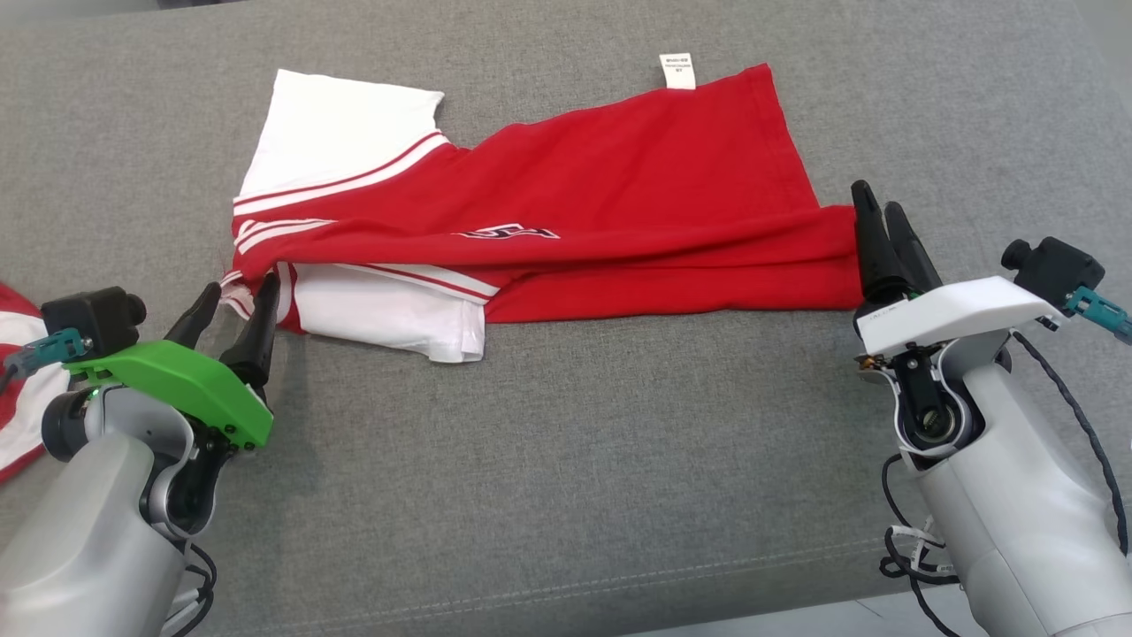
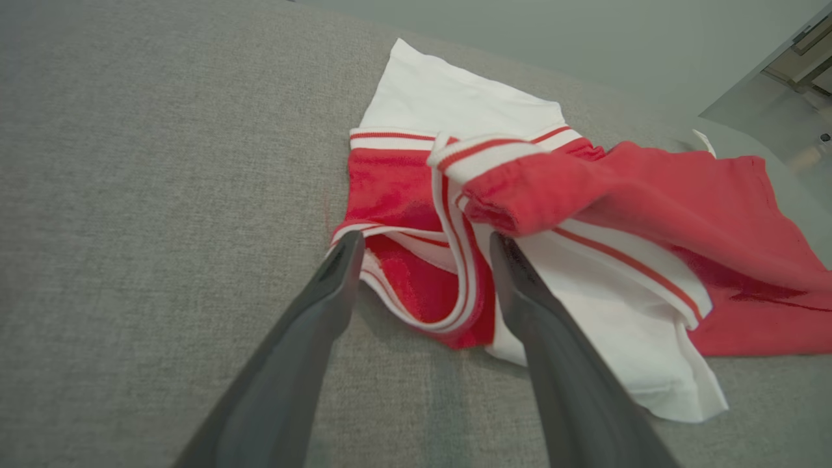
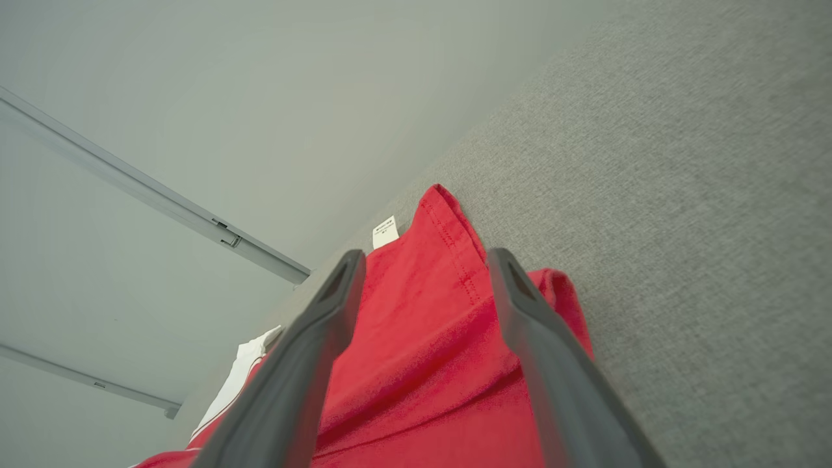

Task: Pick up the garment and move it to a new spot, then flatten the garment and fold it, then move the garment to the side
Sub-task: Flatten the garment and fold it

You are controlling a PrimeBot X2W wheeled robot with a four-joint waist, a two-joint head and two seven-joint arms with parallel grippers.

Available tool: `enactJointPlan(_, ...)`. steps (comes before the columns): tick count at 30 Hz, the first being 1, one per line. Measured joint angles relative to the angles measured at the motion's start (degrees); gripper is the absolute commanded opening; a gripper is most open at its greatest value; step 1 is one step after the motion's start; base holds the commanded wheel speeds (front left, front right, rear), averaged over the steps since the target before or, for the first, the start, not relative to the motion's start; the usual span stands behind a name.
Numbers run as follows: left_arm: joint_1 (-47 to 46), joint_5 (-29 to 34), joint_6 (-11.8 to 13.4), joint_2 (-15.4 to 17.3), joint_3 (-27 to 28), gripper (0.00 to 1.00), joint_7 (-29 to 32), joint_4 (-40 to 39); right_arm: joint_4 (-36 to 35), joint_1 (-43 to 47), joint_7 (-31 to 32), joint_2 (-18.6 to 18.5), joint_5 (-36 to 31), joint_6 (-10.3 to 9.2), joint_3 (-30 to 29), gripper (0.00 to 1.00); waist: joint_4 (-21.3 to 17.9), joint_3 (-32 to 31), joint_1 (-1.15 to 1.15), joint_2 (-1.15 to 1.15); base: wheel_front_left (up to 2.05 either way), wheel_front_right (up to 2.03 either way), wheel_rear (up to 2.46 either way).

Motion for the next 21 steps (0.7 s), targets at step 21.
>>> enactJointPlan(21,1.92,4.80,-1.63,-1.26,-5.12,1.00,-4.90,0.52,-0.81,0.03,-0.74,2.16,-3.38,0.11,-1.66,1.00,-1.14,-1.17,0.00,0.00,0.00,0.00,0.00)
